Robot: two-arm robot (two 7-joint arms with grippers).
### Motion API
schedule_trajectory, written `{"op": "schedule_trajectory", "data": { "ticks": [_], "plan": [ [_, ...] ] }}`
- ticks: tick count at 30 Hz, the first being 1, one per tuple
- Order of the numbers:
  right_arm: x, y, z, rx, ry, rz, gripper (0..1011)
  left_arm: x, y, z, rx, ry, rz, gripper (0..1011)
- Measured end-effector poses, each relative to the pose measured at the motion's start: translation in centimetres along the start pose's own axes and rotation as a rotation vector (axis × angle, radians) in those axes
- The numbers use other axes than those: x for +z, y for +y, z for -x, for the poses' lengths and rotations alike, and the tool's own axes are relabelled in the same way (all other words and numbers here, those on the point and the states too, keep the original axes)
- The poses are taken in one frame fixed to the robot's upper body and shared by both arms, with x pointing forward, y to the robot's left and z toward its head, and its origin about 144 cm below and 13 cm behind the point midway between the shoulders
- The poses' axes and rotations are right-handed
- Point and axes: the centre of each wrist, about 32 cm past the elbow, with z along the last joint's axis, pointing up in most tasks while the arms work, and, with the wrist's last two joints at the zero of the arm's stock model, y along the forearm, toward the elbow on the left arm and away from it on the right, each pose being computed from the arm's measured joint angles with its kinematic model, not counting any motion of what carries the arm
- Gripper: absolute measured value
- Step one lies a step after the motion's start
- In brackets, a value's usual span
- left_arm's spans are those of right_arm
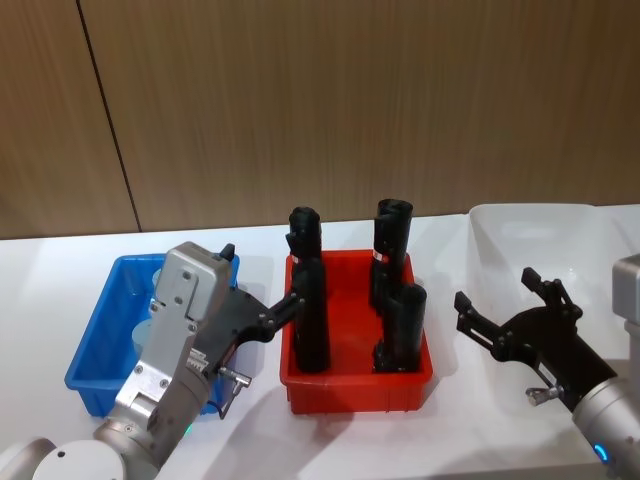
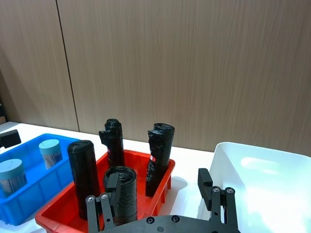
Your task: Pick the cotton swabs from the blue box and place them into the white box.
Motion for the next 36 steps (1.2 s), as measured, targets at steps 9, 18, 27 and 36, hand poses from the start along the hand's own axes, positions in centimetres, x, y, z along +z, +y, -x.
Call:
{"op": "schedule_trajectory", "data": {
  "ticks": [9, 18, 27, 36],
  "plan": [
    [0.0, 0.0, 0.0, 0.000, 0.000, 0.000, 1002, 0.0, 0.0, 0.0, 0.000, 0.000, 0.000, 1004],
    [0.0, 0.0, 0.0, 0.000, 0.000, 0.000, 1002, -0.3, 0.3, -0.6, 0.002, 0.000, -0.016, 1004],
    [0.0, 0.0, 0.0, 0.000, 0.000, 0.000, 1001, -1.1, 1.4, -2.2, 0.037, 0.017, -0.061, 1004],
    [0.0, 0.0, 0.0, 0.000, 0.000, 0.000, 1002, -1.7, 2.5, -3.9, 0.092, 0.040, -0.109, 1004]
  ]
}}
